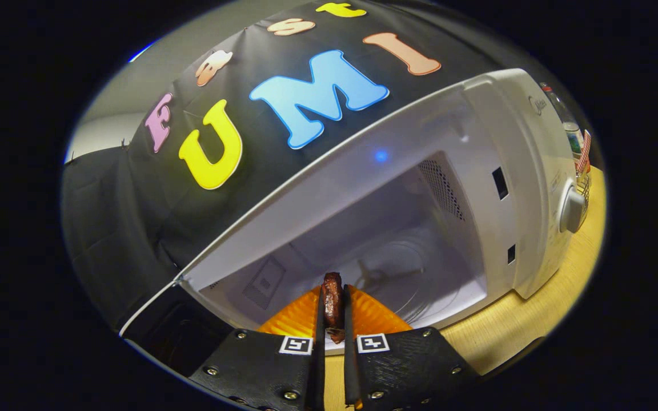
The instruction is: Open the microwave, put the food inside, and close the microwave door.
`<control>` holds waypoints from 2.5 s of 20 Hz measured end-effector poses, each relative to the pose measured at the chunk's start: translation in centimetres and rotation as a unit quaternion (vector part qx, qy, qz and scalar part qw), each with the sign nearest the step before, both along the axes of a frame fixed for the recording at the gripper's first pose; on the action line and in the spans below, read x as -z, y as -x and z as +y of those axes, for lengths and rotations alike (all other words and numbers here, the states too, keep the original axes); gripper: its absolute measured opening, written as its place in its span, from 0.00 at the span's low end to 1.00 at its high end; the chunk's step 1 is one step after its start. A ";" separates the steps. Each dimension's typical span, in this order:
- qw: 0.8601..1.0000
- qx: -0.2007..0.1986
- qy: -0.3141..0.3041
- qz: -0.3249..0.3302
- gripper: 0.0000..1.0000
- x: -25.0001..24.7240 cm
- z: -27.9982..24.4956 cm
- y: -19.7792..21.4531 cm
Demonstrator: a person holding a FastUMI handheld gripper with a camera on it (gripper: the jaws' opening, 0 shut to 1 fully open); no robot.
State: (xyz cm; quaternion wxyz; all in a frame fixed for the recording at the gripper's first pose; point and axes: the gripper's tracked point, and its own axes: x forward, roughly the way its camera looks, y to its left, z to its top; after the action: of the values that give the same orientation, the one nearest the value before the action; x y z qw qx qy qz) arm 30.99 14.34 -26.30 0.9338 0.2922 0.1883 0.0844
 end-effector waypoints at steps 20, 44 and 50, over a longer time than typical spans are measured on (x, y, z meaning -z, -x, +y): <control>0.970 -0.001 0.244 -0.015 0.99 -0.4 -3.6 0.3; 0.959 -0.136 0.192 -0.161 0.99 -19.2 6.1 23.5; 0.949 -0.185 0.179 -0.180 0.92 -20.0 10.1 28.8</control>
State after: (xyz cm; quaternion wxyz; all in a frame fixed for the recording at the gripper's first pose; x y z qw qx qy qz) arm 2.20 24.47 -6.34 0.9572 0.0598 0.0799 0.2718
